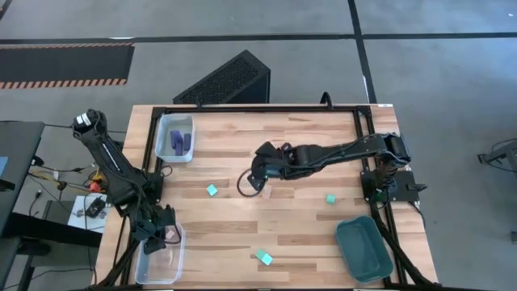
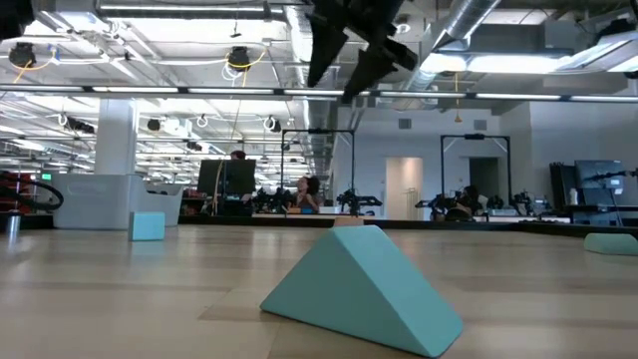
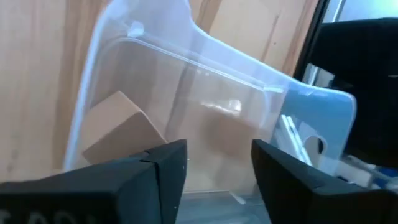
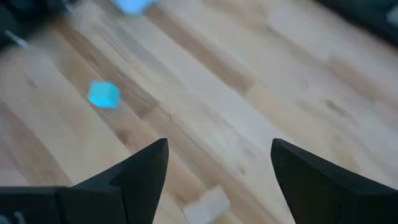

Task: Sort & place blocks by color
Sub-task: Put the brown block into the transparent bin

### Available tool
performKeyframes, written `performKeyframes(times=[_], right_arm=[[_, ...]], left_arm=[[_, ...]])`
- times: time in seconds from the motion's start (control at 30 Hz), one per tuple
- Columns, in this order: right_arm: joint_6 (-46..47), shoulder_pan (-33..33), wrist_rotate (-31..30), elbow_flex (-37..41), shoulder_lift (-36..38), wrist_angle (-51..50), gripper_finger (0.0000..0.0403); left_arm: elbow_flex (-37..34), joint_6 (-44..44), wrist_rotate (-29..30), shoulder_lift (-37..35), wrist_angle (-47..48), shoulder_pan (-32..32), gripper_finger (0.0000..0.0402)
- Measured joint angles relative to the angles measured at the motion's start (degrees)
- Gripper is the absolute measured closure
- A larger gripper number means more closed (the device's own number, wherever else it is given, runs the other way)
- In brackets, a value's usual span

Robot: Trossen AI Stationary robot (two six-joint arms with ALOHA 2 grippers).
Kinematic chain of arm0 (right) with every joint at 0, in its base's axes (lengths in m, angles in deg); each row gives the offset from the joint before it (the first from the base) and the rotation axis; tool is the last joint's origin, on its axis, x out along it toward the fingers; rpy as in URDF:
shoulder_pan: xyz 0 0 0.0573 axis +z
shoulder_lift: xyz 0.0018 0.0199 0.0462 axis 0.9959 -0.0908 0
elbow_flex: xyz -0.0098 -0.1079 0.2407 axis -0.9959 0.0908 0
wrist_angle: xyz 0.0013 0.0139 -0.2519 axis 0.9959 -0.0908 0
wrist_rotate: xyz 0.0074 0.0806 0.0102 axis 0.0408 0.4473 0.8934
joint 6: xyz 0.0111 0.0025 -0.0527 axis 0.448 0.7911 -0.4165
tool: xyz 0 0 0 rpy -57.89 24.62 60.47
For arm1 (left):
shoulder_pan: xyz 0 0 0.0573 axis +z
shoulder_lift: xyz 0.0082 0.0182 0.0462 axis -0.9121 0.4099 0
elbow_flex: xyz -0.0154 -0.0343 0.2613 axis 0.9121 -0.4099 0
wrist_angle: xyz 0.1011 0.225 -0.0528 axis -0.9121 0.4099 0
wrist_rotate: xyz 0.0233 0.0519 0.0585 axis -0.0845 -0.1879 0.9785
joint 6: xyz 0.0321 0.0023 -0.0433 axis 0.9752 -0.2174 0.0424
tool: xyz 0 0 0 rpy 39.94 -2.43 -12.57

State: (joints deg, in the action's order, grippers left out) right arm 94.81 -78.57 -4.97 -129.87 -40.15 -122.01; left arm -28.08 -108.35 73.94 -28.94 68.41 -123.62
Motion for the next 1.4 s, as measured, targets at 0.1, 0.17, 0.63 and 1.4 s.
performKeyframes(times=[0.1,0.17,0.63,1.4], right_arm=[[3.9,1.59,0.63,0.06,-1.32,-2.22,0.01],[5.42,2.52,2.81,-0.07,-2.83,-1.96,0.01],[0.69,3.42,16.92,0.04,-13.79,7.3,0.01],[17.37,-5.7,25.43,0.04,-14.35,-7.11,0.01]], left_arm=[[0.0,2.0,-0.03,-0.07,1.01,0.02,0.0212],[0.02,2.97,-0.19,-0.54,1.32,0.02,0.0202],[4.21,6.83,20.42,-15.66,11.18,7.87,0.0196],[3.72,7.63,25.54,-15.43,8.9,25.83,0.0196]])
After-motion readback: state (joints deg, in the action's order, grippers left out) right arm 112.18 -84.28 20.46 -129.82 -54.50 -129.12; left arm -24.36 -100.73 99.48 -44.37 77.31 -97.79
